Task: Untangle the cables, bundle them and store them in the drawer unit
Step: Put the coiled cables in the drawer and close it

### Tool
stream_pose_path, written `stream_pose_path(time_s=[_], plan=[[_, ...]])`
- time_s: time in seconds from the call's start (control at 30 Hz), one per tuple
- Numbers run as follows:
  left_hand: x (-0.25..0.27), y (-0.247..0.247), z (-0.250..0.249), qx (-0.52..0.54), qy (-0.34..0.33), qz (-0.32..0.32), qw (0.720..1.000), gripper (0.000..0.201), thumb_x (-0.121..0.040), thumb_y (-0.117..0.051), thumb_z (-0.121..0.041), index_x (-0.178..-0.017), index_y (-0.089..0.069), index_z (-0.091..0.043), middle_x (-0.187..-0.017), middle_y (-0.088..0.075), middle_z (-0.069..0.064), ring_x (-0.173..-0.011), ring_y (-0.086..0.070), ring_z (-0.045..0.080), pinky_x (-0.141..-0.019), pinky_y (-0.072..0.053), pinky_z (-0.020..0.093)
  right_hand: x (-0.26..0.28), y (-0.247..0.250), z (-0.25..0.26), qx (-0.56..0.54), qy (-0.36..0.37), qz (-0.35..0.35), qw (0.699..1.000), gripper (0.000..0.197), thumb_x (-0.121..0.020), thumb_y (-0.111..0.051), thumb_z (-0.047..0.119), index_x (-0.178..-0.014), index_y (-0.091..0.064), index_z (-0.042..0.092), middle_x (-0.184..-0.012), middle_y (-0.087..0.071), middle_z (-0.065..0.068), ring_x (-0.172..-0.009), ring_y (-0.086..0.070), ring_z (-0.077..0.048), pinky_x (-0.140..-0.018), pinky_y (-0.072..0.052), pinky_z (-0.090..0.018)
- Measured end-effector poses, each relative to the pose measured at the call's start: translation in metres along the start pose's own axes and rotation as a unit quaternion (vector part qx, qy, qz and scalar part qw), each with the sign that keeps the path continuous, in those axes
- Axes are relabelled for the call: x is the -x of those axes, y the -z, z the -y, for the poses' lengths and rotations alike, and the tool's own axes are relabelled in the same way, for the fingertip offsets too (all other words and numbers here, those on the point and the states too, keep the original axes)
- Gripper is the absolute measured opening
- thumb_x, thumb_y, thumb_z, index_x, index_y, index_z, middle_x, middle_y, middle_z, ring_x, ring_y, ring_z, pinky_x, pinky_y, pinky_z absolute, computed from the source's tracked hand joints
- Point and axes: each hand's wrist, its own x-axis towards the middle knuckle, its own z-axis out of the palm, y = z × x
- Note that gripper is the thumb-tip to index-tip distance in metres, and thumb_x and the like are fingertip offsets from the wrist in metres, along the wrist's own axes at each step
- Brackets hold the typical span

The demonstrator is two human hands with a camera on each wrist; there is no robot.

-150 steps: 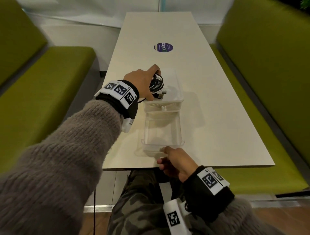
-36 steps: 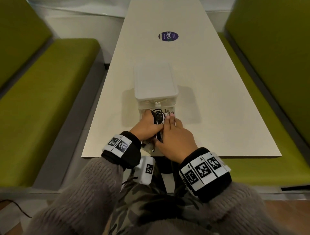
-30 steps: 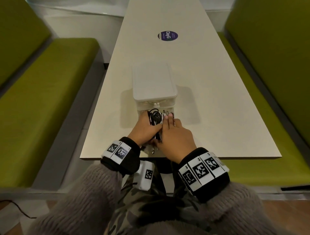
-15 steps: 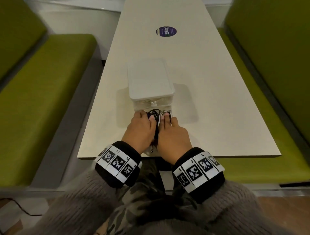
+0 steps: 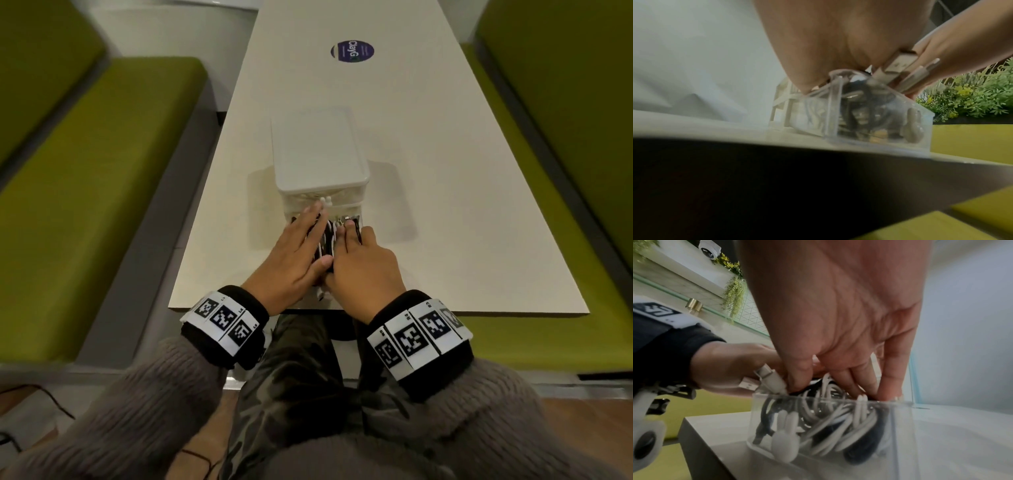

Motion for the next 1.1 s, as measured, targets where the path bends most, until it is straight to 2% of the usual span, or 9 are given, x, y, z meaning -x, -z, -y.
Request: stream_pose_path(time_s=[0.13, 0.2, 0.33, 0.47, 0.53, 0.63, 0.83, 1.0, 1.1], plan=[[-0.001, 0.004, 0.008, -0.087, -0.05, 0.051, 0.994, 0.076, -0.092, -0.012, -0.061, -0.15, -0.001, -0.014, -0.157, 0.014, 0.009, -0.145, 0.012, 0.017, -0.119, -0.005, 0.044, 0.0, -0.004, -0.009, -0.013, 0.026, -0.014, 0.999, 0.077, -0.097, -0.034, 0.051, -0.152, -0.005, 0.006, -0.16, -0.008, -0.011, -0.14, -0.017, -0.026, -0.095, -0.04, -0.033], [-0.001, 0.006, 0.01, -0.098, -0.069, 0.062, 0.991, 0.086, -0.087, -0.017, -0.069, -0.149, 0.001, -0.013, -0.156, 0.015, 0.012, -0.145, 0.012, 0.02, -0.119, -0.005, 0.045, 0.002, -0.004, -0.018, -0.056, 0.032, -0.027, 0.998, 0.077, -0.095, -0.032, 0.057, -0.152, -0.011, 0.01, -0.16, -0.012, -0.005, -0.14, -0.019, -0.023, -0.096, -0.04, -0.034], [0.002, 0.007, 0.015, -0.139, -0.094, 0.075, 0.983, 0.097, -0.08, -0.019, -0.079, -0.148, 0.007, -0.016, -0.157, 0.014, 0.004, -0.145, 0.014, 0.017, -0.119, -0.001, 0.039, 0.003, -0.005, -0.039, -0.142, 0.067, -0.037, 0.987, 0.055, -0.102, -0.034, 0.037, -0.152, -0.02, 0.019, -0.159, -0.019, 0.004, -0.138, -0.022, -0.019, -0.1, -0.036, -0.031], [0.0, 0.004, 0.013, -0.151, -0.095, 0.069, 0.982, 0.084, -0.085, -0.022, -0.072, -0.148, 0.007, -0.026, -0.158, 0.006, -0.004, -0.145, 0.01, 0.017, -0.119, -0.005, 0.039, 0.01, -0.008, -0.045, -0.206, 0.087, -0.018, 0.974, 0.06, -0.101, -0.041, 0.029, -0.152, -0.01, 0.027, -0.161, -0.007, 0.01, -0.145, -0.013, -0.014, -0.109, -0.025, -0.025], [-0.001, 0.004, 0.013, -0.13, -0.082, 0.076, 0.985, 0.072, -0.088, -0.018, -0.066, -0.147, 0.008, -0.033, -0.157, 0.005, -0.007, -0.145, 0.008, 0.016, -0.118, -0.007, 0.038, 0.013, -0.012, -0.042, -0.192, 0.089, -0.026, 0.977, 0.059, -0.102, -0.036, 0.033, -0.153, -0.007, 0.026, -0.161, -0.001, 0.009, -0.147, -0.007, -0.012, -0.111, -0.019, -0.023], [-0.004, 0.002, 0.011, -0.14, -0.05, 0.072, 0.986, 0.064, -0.092, -0.01, -0.058, -0.146, 0.008, -0.031, -0.156, 0.006, -0.009, -0.145, 0.008, 0.013, -0.118, -0.006, 0.036, 0.014, -0.018, -0.037, -0.125, 0.086, -0.038, 0.988, 0.058, -0.103, -0.027, 0.036, -0.153, -0.003, 0.02, -0.161, 0.003, 0.003, -0.148, -0.001, -0.013, -0.114, -0.014, -0.022], [-0.007, -0.002, 0.006, -0.195, -0.006, 0.088, 0.977, 0.059, -0.088, 0.005, -0.054, -0.142, 0.017, -0.032, -0.157, 0.006, -0.008, -0.144, 0.01, 0.01, -0.117, 0.008, 0.041, 0.014, -0.019, -0.026, -0.065, 0.064, -0.003, 0.996, 0.059, -0.105, -0.021, 0.034, -0.152, 0.003, 0.008, -0.161, 0.007, -0.008, -0.149, 0.005, -0.019, -0.117, -0.008, -0.026], [-0.007, 0.0, 0.008, -0.193, -0.005, 0.086, 0.977, 0.058, -0.088, 0.003, -0.052, -0.141, 0.019, -0.035, -0.158, 0.002, -0.006, -0.145, 0.004, 0.013, -0.118, 0.002, 0.043, 0.022, -0.018, -0.024, -0.158, 0.061, -0.02, 0.985, 0.067, -0.102, -0.033, 0.039, -0.153, 0.0, 0.01, -0.162, -0.001, -0.005, -0.148, -0.001, -0.014, -0.113, -0.005, -0.018], [-0.008, -0.002, 0.006, -0.196, -0.008, 0.077, 0.978, 0.056, -0.089, 0.0, -0.05, -0.141, 0.017, -0.038, -0.158, -0.001, -0.005, -0.146, 0.0, 0.016, -0.117, 0.002, 0.043, 0.027, -0.024, -0.018, -0.219, 0.049, -0.04, 0.974, 0.078, -0.098, -0.038, 0.047, -0.152, 0.003, 0.009, -0.161, 0.005, -0.005, -0.148, 0.001, -0.013, -0.11, -0.003, -0.015]])
